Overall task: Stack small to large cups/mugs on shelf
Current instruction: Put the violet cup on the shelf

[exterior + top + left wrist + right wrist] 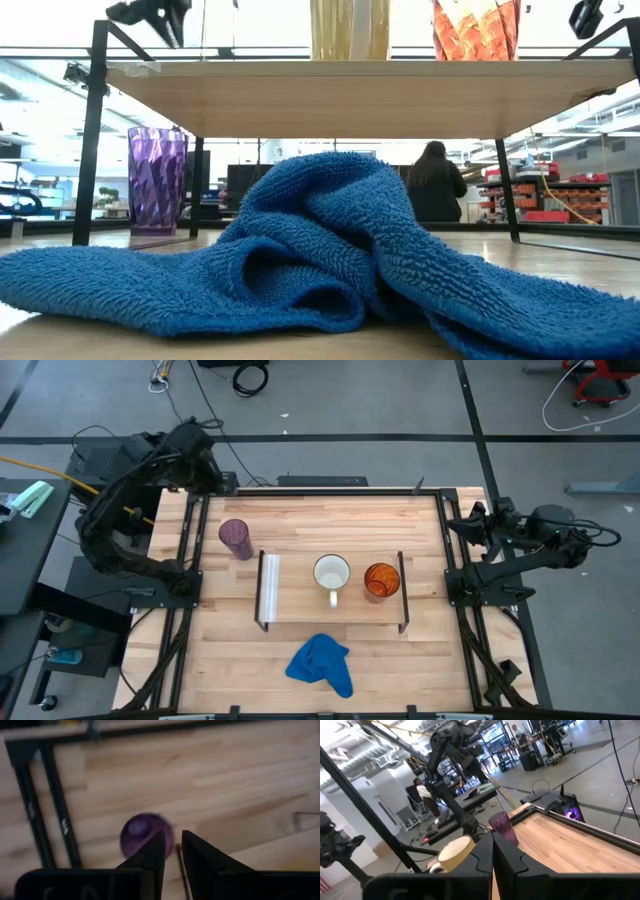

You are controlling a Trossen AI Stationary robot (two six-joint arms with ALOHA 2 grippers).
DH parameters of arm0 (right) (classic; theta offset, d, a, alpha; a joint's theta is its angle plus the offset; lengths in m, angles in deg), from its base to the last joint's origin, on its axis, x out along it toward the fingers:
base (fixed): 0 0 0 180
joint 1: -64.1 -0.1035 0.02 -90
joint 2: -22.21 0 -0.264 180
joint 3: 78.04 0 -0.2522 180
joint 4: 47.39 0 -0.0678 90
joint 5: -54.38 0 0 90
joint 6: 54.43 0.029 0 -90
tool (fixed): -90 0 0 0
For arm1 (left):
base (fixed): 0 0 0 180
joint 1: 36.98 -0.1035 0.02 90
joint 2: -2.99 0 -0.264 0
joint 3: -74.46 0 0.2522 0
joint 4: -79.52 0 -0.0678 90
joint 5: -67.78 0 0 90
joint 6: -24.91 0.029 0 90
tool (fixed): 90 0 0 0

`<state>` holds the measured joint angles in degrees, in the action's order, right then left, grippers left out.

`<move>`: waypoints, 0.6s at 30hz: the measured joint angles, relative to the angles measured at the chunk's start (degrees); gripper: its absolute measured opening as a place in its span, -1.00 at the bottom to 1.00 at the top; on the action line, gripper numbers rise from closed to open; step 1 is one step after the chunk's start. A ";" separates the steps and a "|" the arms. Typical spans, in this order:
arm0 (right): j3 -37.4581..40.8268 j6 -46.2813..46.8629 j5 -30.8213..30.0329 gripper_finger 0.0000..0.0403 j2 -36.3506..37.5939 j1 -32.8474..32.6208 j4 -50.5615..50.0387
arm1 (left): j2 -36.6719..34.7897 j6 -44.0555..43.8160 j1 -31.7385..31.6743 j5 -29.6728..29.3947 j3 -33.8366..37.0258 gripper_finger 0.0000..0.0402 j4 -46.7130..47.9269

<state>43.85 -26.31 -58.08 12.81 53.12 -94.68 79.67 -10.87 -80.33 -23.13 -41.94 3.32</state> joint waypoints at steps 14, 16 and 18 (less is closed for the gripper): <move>0.00 -0.02 -0.01 -0.95 0.00 0.00 -0.35 | -2.20 5.07 -5.78 7.23 23.87 -0.63 -1.28; 0.00 0.14 0.00 -0.95 0.01 0.00 -0.35 | -2.29 5.82 -5.51 7.32 25.45 -0.59 -3.85; 0.00 0.17 0.00 -0.95 0.01 0.00 -0.35 | -2.23 5.80 -5.72 7.32 27.05 -0.54 -6.86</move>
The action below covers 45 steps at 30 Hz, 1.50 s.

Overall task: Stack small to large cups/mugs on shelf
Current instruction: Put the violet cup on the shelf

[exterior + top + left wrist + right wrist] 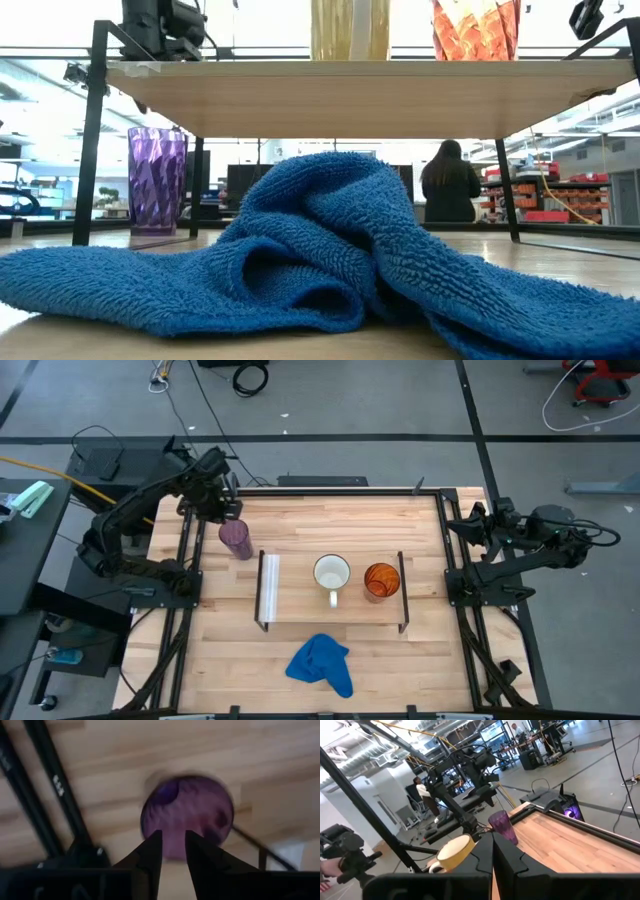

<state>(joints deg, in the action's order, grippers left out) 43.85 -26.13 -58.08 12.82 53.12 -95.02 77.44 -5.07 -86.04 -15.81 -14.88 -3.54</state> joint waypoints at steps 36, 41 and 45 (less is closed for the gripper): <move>0.00 0.11 0.00 -0.95 0.00 0.00 0.02 | 0.03 0.24 -1.87 -0.15 14.99 -0.64 -9.73; 0.00 0.11 0.00 -0.95 0.00 0.00 0.02 | 0.03 0.86 -1.87 -0.01 14.97 -0.93 -10.20; 0.00 0.11 0.00 -0.95 -0.02 0.00 0.01 | 0.03 1.09 -1.85 -0.17 14.94 -0.92 -10.91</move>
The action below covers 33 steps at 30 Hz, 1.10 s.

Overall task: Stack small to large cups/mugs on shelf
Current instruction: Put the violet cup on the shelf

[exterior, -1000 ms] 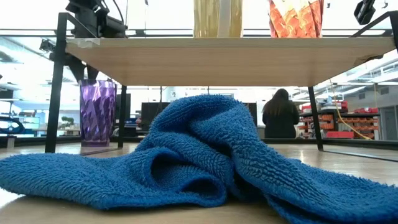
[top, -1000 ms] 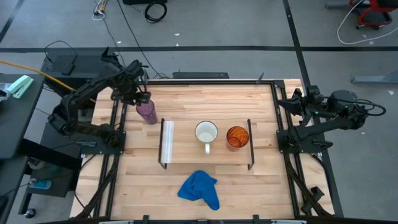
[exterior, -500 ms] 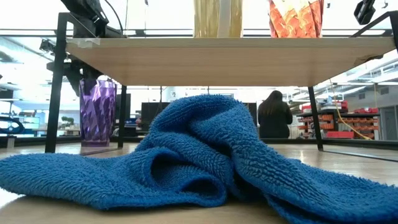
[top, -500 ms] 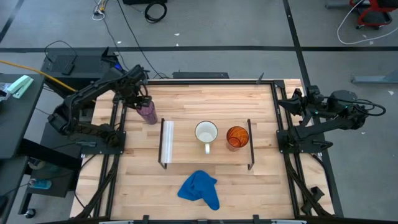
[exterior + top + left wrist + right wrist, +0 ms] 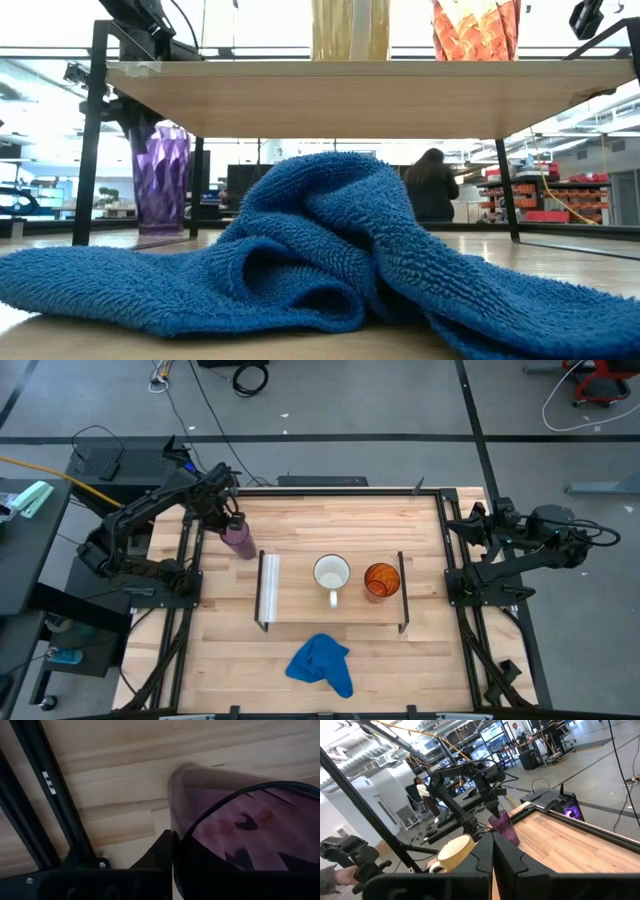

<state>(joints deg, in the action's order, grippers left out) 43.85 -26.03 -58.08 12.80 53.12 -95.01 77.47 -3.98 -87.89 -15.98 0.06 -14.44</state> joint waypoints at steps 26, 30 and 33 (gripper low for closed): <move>0.00 -0.31 0.00 -0.95 0.02 0.00 -0.48 | 1.48 -7.04 9.23 2.27 -51.44 -0.94 17.83; 0.00 -0.09 0.00 -0.95 0.02 -0.02 -0.83 | 3.40 -9.98 16.39 3.08 -56.58 -0.94 17.74; 0.00 -0.08 0.00 -0.95 0.02 -0.01 -0.87 | 5.27 -12.53 22.44 3.59 -59.32 -0.94 17.77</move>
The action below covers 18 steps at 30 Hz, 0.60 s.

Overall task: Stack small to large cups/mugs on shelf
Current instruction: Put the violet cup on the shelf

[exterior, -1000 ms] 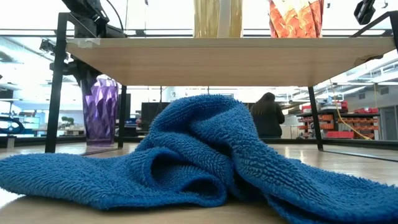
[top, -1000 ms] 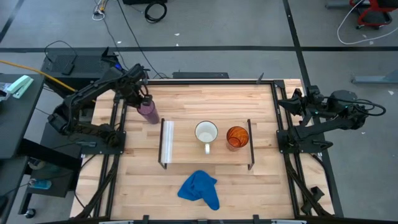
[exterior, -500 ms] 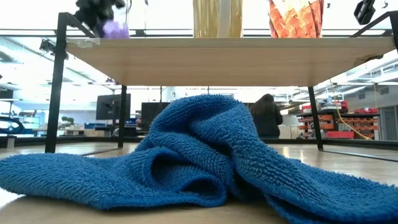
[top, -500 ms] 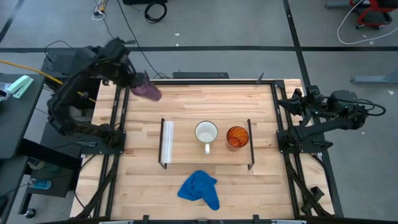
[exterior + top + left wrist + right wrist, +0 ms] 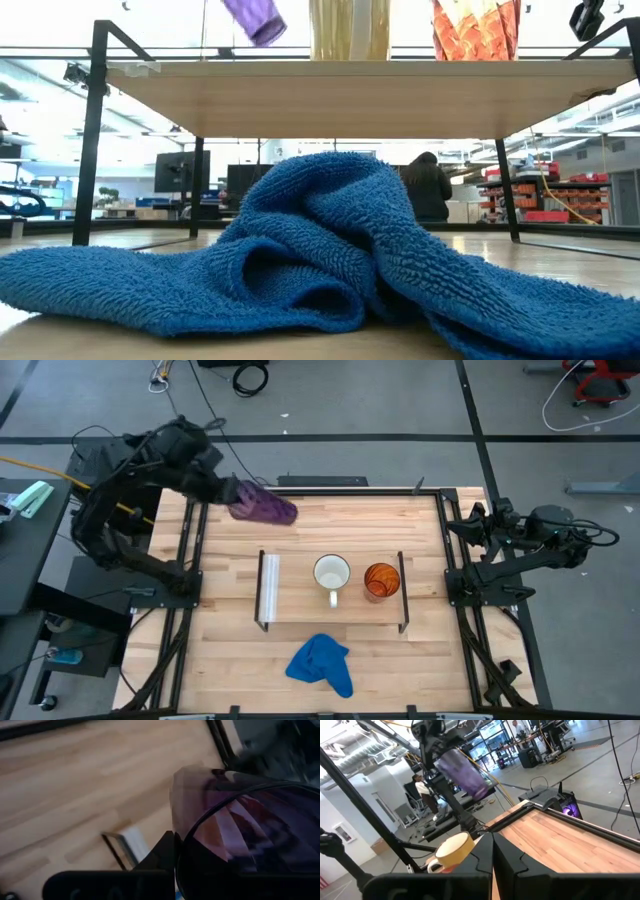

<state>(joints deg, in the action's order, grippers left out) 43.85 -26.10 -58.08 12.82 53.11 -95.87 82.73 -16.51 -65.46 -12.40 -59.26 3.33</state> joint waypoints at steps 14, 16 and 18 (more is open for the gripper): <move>0.00 0.04 0.00 -0.95 0.00 -0.01 0.00 | 2.76 -9.28 18.14 1.56 -0.27 -0.94 0.02; 0.00 0.04 0.00 -0.95 0.00 0.00 0.00 | 2.73 -10.50 19.64 1.27 0.59 -0.94 -0.04; 0.00 0.04 0.00 -0.95 0.00 0.00 -0.02 | 2.80 -11.87 20.78 0.91 1.89 -0.94 -0.05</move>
<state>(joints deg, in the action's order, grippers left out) 43.85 -26.07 -58.08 12.82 53.11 -95.90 85.53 -28.38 -44.68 -11.48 -57.38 3.28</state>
